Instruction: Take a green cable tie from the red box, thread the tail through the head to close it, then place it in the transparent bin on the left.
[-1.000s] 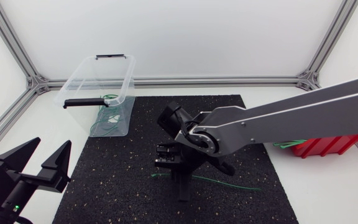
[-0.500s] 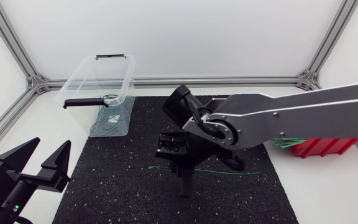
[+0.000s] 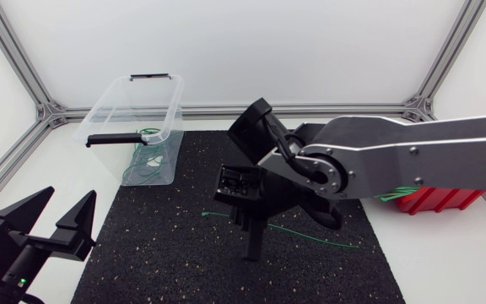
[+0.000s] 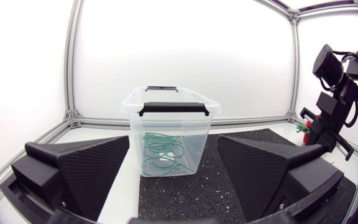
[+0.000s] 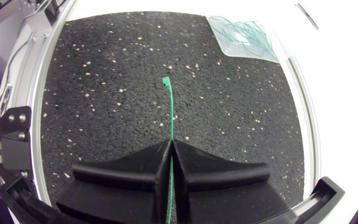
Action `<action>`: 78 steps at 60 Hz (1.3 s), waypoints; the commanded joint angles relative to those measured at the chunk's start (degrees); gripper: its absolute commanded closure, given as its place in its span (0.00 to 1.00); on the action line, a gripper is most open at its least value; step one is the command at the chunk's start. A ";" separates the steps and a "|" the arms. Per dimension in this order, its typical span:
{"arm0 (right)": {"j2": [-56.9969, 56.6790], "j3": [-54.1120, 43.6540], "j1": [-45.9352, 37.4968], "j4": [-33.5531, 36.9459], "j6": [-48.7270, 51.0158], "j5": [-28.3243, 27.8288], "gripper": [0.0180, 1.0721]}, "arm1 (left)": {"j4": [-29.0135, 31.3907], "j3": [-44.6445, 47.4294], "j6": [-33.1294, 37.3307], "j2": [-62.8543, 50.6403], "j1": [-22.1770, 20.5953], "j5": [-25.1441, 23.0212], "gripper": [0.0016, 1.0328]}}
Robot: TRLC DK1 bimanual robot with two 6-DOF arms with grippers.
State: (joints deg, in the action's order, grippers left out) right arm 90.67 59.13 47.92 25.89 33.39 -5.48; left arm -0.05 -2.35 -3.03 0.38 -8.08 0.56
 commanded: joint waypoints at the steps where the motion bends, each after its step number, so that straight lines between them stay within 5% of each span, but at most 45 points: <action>1: -0.06 -3.59 0.77 -2.60 -1.48 4.86 0.94 | 1.72 2.09 -0.14 0.14 -0.45 0.15 0.04; 12: 3.98 -5.52 3.58 -9.54 -2.45 15.85 0.94 | 1.81 2.09 -0.14 0.14 -0.45 0.15 0.04; 30: 12.77 -6.05 10.88 -14.20 -2.89 22.88 0.89 | 1.90 2.09 -0.14 0.14 -0.19 0.15 0.04; 36: 12.60 -7.28 12.90 -13.67 -2.80 22.79 0.72 | 1.90 2.09 -0.14 0.14 -0.27 0.15 0.04; 43: 10.40 -8.68 13.95 -12.97 -2.45 22.00 0.68 | 1.90 2.09 -0.14 0.14 -0.36 0.15 0.04; 50: 7.85 -9.30 13.51 -11.39 -2.36 20.59 0.40 | 1.90 2.09 -0.14 0.06 -0.36 0.15 0.04; 78: 9.87 -4.55 3.14 -12.09 -2.10 13.03 0.39 | 1.90 2.00 -0.14 0.06 -0.27 0.15 0.04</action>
State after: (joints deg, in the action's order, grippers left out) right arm 97.08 54.13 50.76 14.52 31.51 8.23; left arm -0.05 -2.35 -3.03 0.38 -8.08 0.56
